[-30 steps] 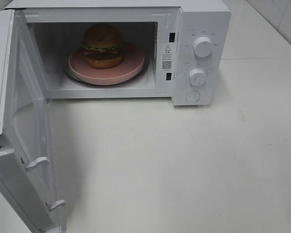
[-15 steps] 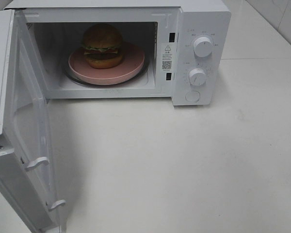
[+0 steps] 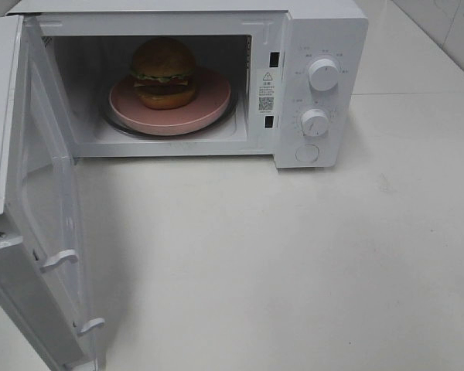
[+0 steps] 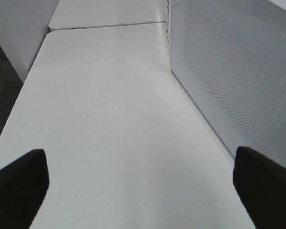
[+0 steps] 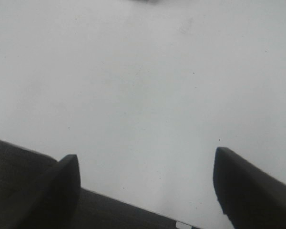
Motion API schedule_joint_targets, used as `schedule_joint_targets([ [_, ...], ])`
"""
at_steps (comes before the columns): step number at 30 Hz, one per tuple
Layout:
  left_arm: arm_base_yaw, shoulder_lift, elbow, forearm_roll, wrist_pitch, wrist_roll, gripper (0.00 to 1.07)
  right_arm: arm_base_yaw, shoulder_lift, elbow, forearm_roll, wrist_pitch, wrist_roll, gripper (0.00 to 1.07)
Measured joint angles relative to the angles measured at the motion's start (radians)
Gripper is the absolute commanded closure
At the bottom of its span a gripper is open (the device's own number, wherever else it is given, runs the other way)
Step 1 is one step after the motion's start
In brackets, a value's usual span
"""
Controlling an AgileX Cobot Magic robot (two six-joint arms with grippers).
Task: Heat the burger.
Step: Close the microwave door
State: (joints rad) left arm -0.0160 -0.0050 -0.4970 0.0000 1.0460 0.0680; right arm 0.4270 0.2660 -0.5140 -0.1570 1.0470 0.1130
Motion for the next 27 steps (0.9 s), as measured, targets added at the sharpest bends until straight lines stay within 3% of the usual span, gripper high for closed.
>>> schedule_joint_targets([
  [7,0.0,0.0,0.0,0.0,0.0,0.0,0.09,-0.129,-0.1,0.002,0.034,-0.007,-0.043,0.33],
  [15,0.0,0.0,0.0,0.0,0.0,0.0,0.09,-0.217,-0.196,0.004,0.039,-0.006,-0.049,0.33],
  [27,0.0,0.0,0.0,0.0,0.0,0.0,0.09,-0.267,-0.27,0.004,0.053,-0.009,-0.049,0.33],
])
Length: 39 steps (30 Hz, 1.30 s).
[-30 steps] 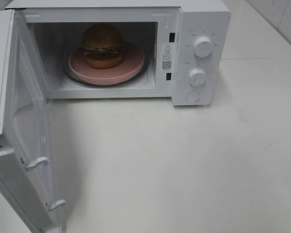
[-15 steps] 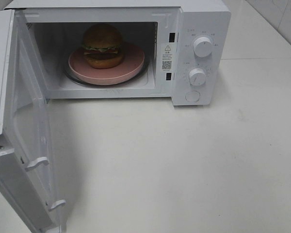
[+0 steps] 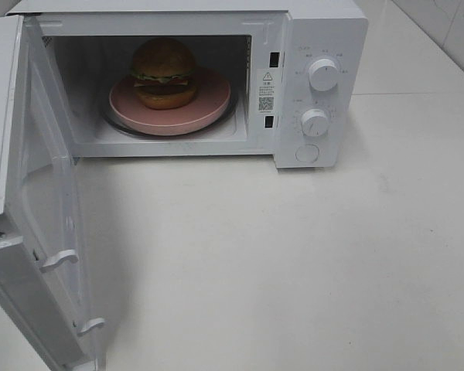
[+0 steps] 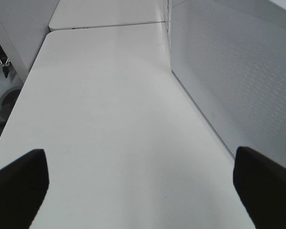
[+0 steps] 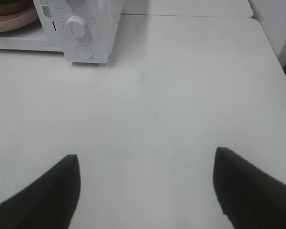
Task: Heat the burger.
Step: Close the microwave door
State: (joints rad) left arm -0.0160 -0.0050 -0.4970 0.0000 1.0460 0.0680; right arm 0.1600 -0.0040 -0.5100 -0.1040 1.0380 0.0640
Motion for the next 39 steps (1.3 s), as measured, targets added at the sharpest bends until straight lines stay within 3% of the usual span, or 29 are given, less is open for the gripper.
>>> schedule_joint_targets([
  [39,0.0,0.0,0.0,0.0,0.0,0.0,0.09,0.0,0.0,0.0,0.001,0.0,0.0,0.33],
])
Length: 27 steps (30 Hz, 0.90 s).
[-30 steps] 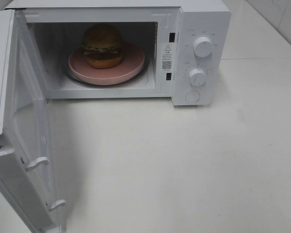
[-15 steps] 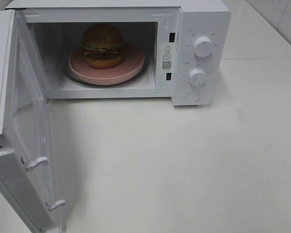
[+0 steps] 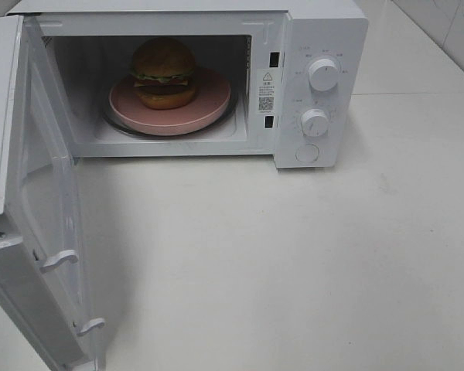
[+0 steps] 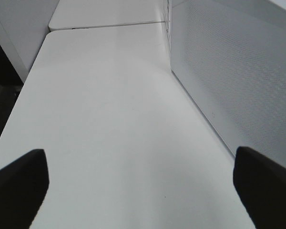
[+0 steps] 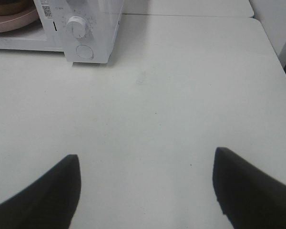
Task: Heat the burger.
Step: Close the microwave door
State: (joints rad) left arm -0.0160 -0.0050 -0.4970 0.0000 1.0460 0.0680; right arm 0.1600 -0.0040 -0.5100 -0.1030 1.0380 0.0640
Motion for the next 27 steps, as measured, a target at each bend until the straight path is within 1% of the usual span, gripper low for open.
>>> schedule_joint_targets([
  [19,0.0,0.0,0.0,-0.008,0.0,-0.003,0.09,0.0,0.0,0.0,0.0,0.0,0.0,0.33],
  [22,0.0,0.007,-0.008,-0.03,-0.005,-0.006,0.13,0.0,0.0,0.0,0.0,0.0,0.0,0.33],
  [23,0.0,0.028,-0.025,-0.031,-0.018,-0.009,0.18,0.0,0.0,0.0,0.0,0.0,0.0,0.33],
  [24,0.0,0.028,-0.025,-0.031,-0.018,-0.009,0.18,0.0,0.0,0.0,0.0,0.0,0.0,0.33],
  [25,0.0,0.044,-0.034,-0.03,-0.031,-0.009,0.21,0.0,0.0,0.0,0.0,0.0,0.0,0.33],
  [26,0.0,0.082,-0.049,-0.03,-0.053,-0.009,0.27,0.0,0.0,0.0,0.0,0.0,0.0,0.33],
  [27,0.0,0.082,-0.049,-0.03,-0.053,-0.009,0.27,0.0,0.0,0.0,0.0,0.0,0.0,0.33],
])
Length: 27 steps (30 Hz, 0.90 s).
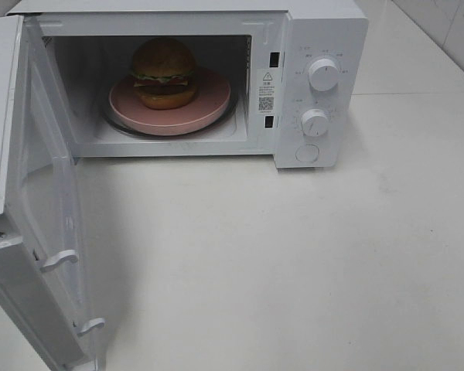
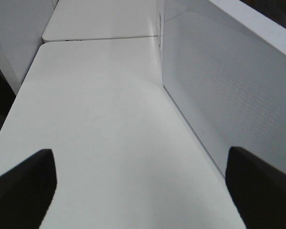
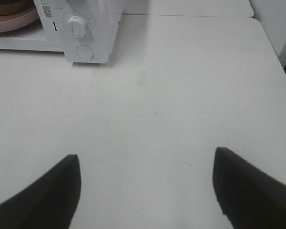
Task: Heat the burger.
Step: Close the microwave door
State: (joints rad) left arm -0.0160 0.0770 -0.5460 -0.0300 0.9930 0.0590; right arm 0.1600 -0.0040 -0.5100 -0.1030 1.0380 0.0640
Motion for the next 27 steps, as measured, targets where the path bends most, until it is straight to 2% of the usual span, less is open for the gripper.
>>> schedule_joint_targets([
  [2,0.0,0.065,-0.009,0.0,-0.027,0.0,0.39,0.0,0.0,0.0,0.0,0.0,0.0,0.33],
  [3,0.0,0.065,-0.009,0.0,-0.027,0.0,0.39,0.0,0.0,0.0,0.0,0.0,0.0,0.33],
  [4,0.0,0.111,-0.009,0.0,-0.039,0.0,0.49,0.0,0.0,0.0,0.0,0.0,0.0,0.33],
  [5,0.0,0.111,-0.009,0.0,-0.039,0.0,0.49,0.0,0.0,0.0,0.0,0.0,0.0,0.33],
  [6,0.0,0.137,-0.009,0.0,-0.044,0.0,0.55,0.0,0.0,0.0,0.0,0.0,0.0,0.33],
  [7,0.0,0.187,-0.009,0.0,-0.061,0.0,0.68,0.0,0.0,0.0,0.0,0.0,0.0,0.33],
  [8,0.0,0.187,-0.009,0.0,-0.061,0.0,0.68,0.0,0.0,0.0,0.0,0.0,0.0,0.33],
  [9,0.0,0.229,-0.009,0.001,-0.085,0.0,0.86,0.0,0.0,0.0,0.0,-0.001,0.0,0.33],
  [10,0.0,0.229,-0.009,0.001,-0.085,0.0,0.86,0.0,0.0,0.0,0.0,-0.001,0.0,0.33],
  [11,0.0,0.251,-0.009,0.001,-0.1,0.0,0.94,0.0,0.0,0.0,0.0,-0.001,0.0,0.33],
  [12,0.0,0.287,-0.009,0.001,-0.125,0.0,1.07,0.0,0.0,0.0,0.0,-0.001,0.0,0.33],
  [21,0.0,0.443,0.011,0.03,-0.278,0.004,1.07,0.0,0.0,0.0,0.0,0.0,0.0,0.33],
  [26,0.0,0.534,0.064,0.001,-0.455,0.054,1.07,0.0,0.0,0.0,0.0,0.0,0.0,0.33],
  [27,0.0,0.564,0.088,-0.034,-0.521,0.087,1.07,0.0,0.0,0.0,0.001,0.0,0.0,0.33],
])
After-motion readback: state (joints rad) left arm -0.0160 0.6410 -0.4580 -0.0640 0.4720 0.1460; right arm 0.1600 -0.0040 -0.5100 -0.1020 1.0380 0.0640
